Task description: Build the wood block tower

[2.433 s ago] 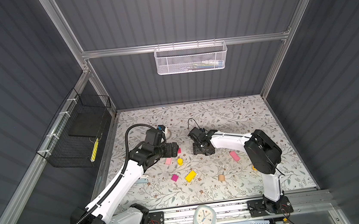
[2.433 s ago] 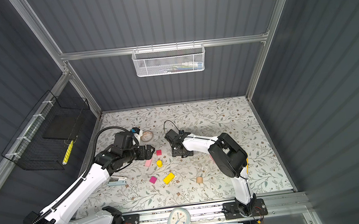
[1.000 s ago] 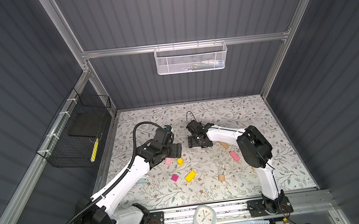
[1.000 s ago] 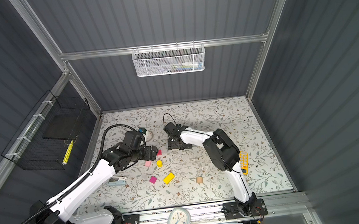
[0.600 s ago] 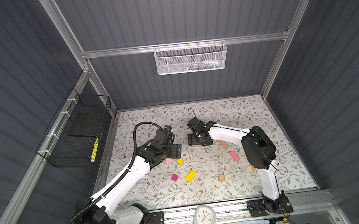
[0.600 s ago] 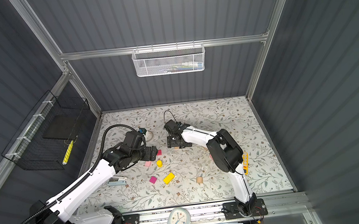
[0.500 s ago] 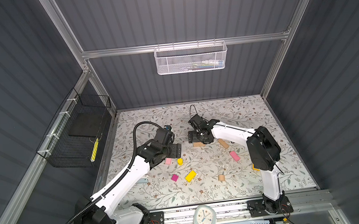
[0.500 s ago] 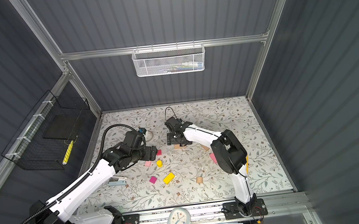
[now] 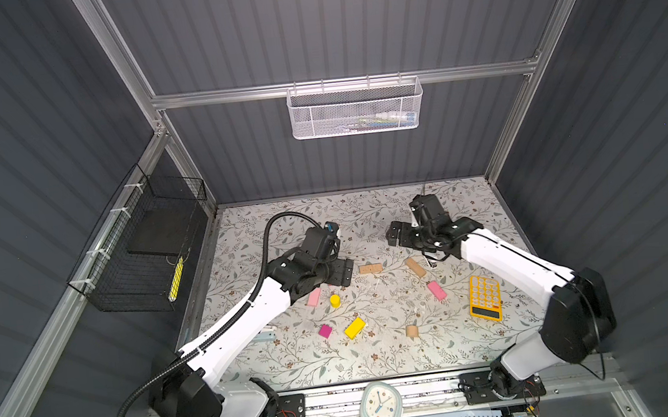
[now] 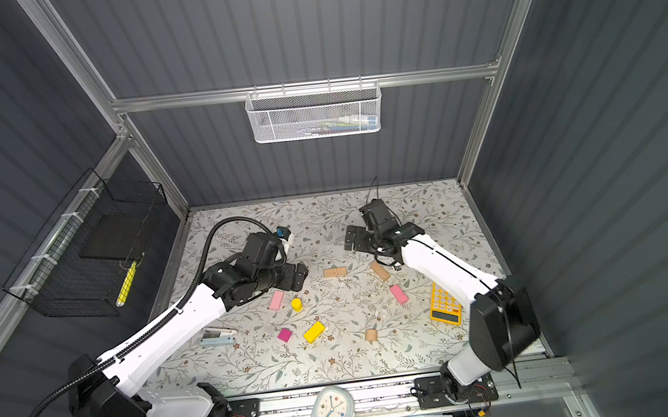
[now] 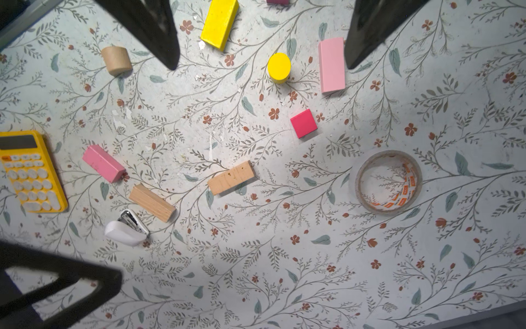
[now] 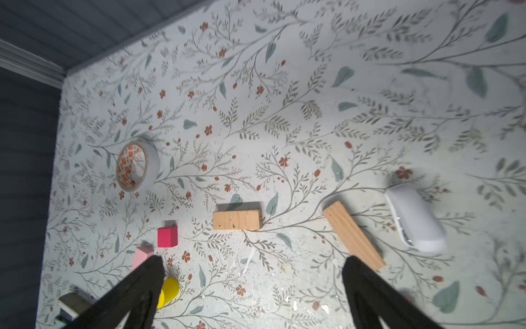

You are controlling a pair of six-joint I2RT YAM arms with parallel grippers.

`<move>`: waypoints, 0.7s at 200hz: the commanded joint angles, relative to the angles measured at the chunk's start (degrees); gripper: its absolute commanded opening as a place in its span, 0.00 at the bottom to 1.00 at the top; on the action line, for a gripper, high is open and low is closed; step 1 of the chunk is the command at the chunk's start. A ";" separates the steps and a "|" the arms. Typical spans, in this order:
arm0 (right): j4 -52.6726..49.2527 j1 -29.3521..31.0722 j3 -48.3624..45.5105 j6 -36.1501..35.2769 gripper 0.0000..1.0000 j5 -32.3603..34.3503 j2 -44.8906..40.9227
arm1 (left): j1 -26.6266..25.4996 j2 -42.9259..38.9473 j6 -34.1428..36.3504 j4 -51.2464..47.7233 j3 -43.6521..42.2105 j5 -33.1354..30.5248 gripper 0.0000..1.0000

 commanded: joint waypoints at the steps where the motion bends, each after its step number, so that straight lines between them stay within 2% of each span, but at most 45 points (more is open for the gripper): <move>1: -0.65 -0.65 -3.15 -2.19 0.99 -0.67 -6.11 | -1.99 3.19 5.22 0.50 3.49 2.47 0.91; 58: -1.49 -4.74 -14.04 -0.79 0.99 -0.75 -24.12 | -6.64 16.14 15.29 1.71 11.55 8.48 0.92; 63: -1.52 -4.96 -14.77 -0.62 0.99 -1.04 -25.33 | -6.87 17.45 15.92 1.61 14.35 9.10 0.92; 92: -3.34 -5.65 -18.28 -0.18 0.99 -0.94 -30.61 | -8.02 25.08 18.69 1.13 20.64 11.61 0.92; 140: -5.72 -6.44 -22.52 2.25 0.99 -1.37 -36.88 | -9.59 37.20 24.09 -2.02 32.34 12.02 0.93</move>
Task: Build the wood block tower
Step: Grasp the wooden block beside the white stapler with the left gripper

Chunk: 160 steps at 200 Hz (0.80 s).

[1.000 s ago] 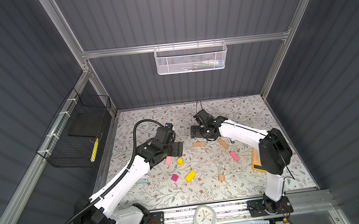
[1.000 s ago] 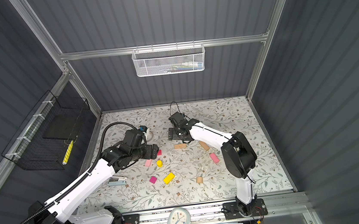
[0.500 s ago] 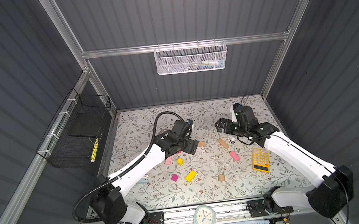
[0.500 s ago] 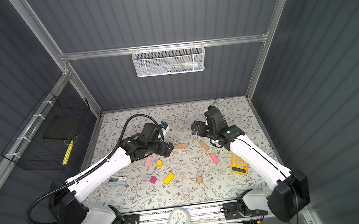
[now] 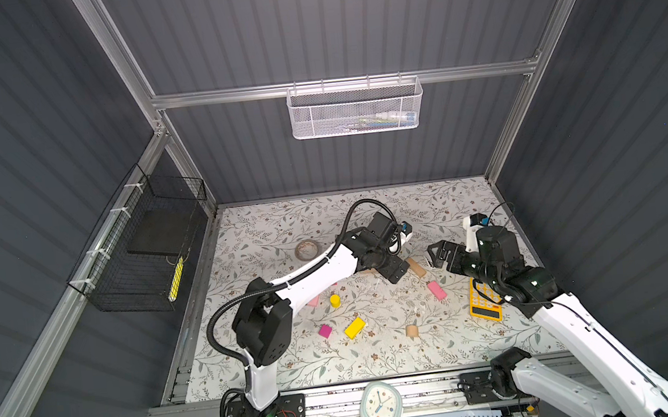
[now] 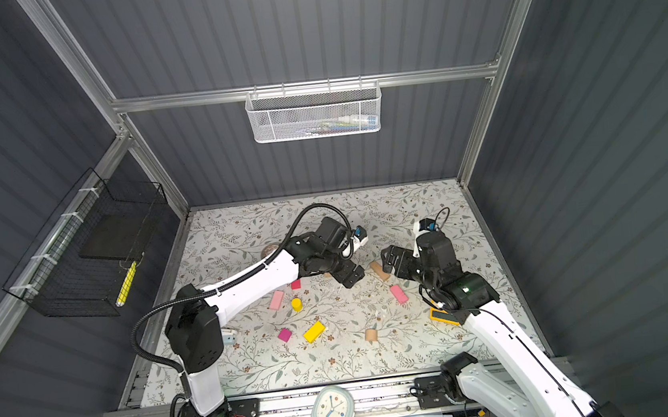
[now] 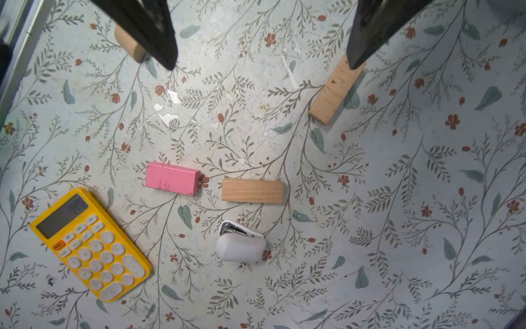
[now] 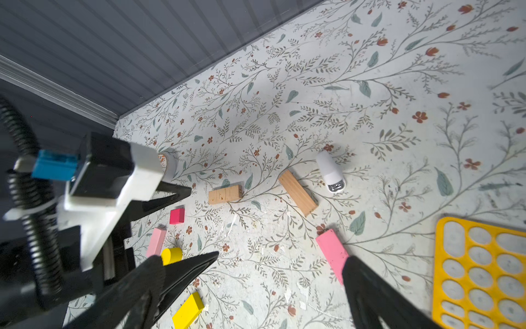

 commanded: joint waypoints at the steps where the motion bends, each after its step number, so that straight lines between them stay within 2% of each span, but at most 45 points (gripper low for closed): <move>1: -2.32 -0.39 -1.86 2.05 0.99 -0.60 -2.85 | -0.79 4.51 4.86 -3.23 5.50 1.76 0.93; 44: -5.26 -0.43 -4.27 4.94 0.99 0.83 -9.73 | -2.42 13.71 6.49 -6.31 14.99 0.71 0.94; 99: -9.17 -0.43 -4.57 6.39 0.99 3.16 -15.96 | -3.14 20.91 5.00 -5.69 20.21 0.26 0.95; 160: -10.76 -0.43 -4.83 6.82 0.99 3.44 -17.71 | -3.79 26.57 2.22 -3.68 23.68 -1.88 0.95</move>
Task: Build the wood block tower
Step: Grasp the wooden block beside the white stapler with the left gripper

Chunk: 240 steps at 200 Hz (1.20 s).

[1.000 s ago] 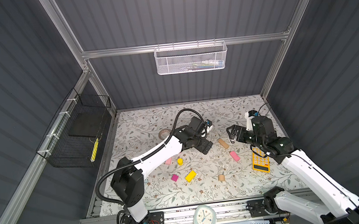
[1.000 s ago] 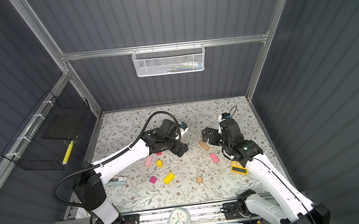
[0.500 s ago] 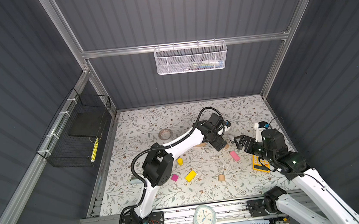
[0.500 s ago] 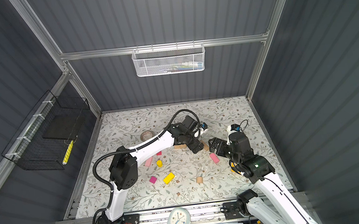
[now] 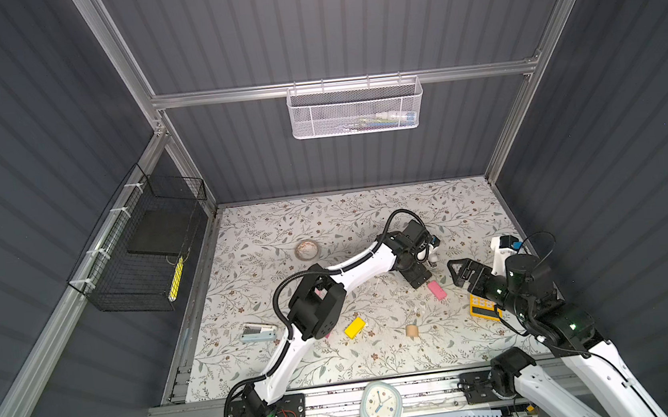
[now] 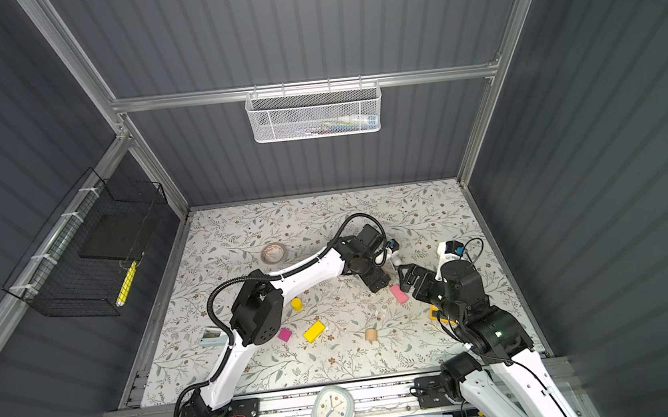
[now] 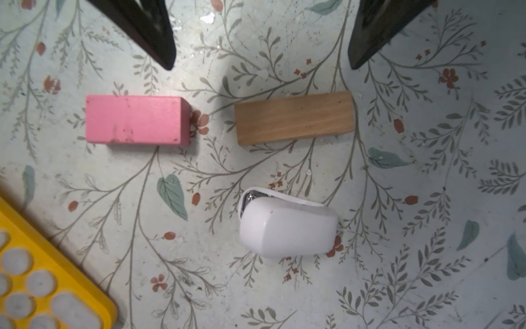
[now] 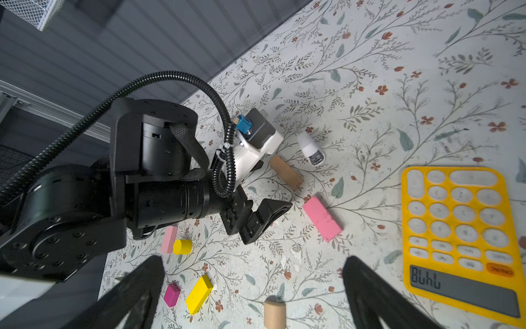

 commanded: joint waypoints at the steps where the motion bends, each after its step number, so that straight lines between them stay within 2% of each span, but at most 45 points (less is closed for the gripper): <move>1: -1.49 -0.17 -0.72 0.42 0.99 1.36 -0.85 | -0.46 2.18 -1.80 0.33 2.57 -1.36 0.95; 122: -2.41 -0.17 -0.81 0.29 0.99 1.85 -2.34 | -0.51 6.11 -3.69 3.74 3.66 -3.40 0.92; 166: -2.19 -0.17 -0.87 0.21 0.99 1.74 -2.26 | -0.50 6.08 -3.47 4.07 3.02 -3.40 0.85; 240: -1.75 -0.18 -1.36 0.38 0.99 1.47 -2.27 | -0.47 5.13 -3.66 4.51 1.11 -2.88 0.67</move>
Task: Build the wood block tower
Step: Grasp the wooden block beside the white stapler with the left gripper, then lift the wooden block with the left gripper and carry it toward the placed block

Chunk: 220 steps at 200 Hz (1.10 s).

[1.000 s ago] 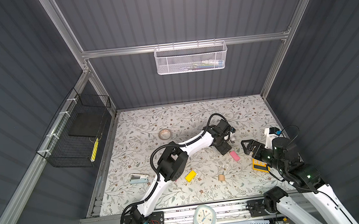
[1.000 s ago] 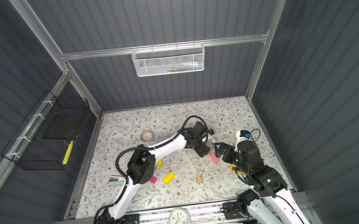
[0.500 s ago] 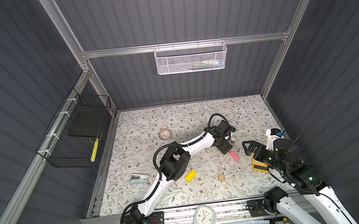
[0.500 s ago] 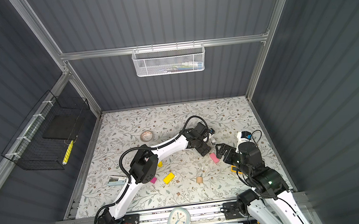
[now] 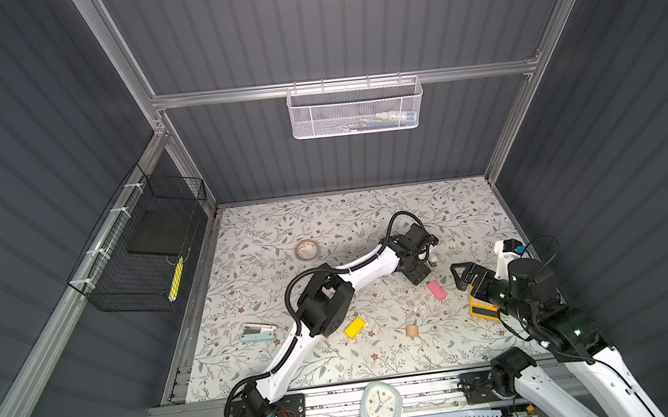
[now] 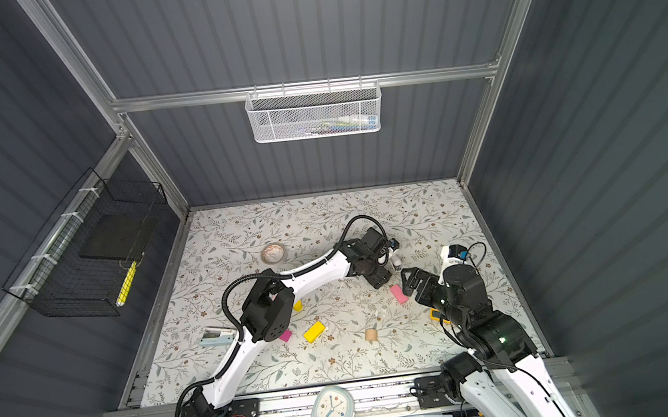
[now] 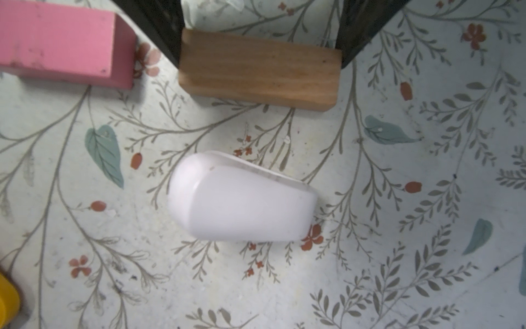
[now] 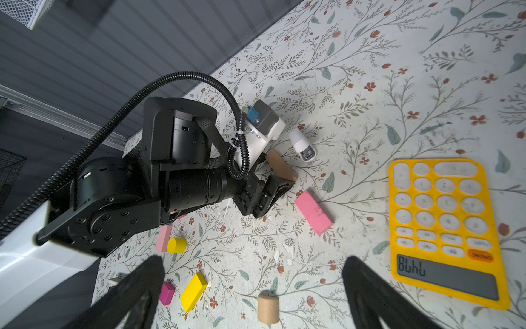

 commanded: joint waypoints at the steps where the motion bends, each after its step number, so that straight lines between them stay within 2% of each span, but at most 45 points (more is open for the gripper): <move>1: 0.24 -0.17 -0.78 0.34 0.99 0.50 -0.30 | -0.46 0.17 -0.33 0.08 -1.37 -0.04 0.67; 51: 0.33 -0.18 -1.15 0.60 0.99 0.30 -0.31 | -0.48 -2.35 -4.68 -0.39 -3.83 -0.58 0.61; 109: 1.50 -0.19 -1.83 0.95 0.99 -0.36 -0.20 | -0.52 -10.98 -12.93 -0.28 -10.60 -1.82 0.60; 171: 3.36 -0.14 -2.56 1.22 0.99 -2.29 0.72 | -0.60 -21.33 -20.94 -1.50 -18.60 -5.20 0.60; 220: 4.94 -0.12 -3.48 1.82 0.99 -3.26 1.07 | -0.68 -28.25 -29.34 -5.78 -26.04 -10.84 0.61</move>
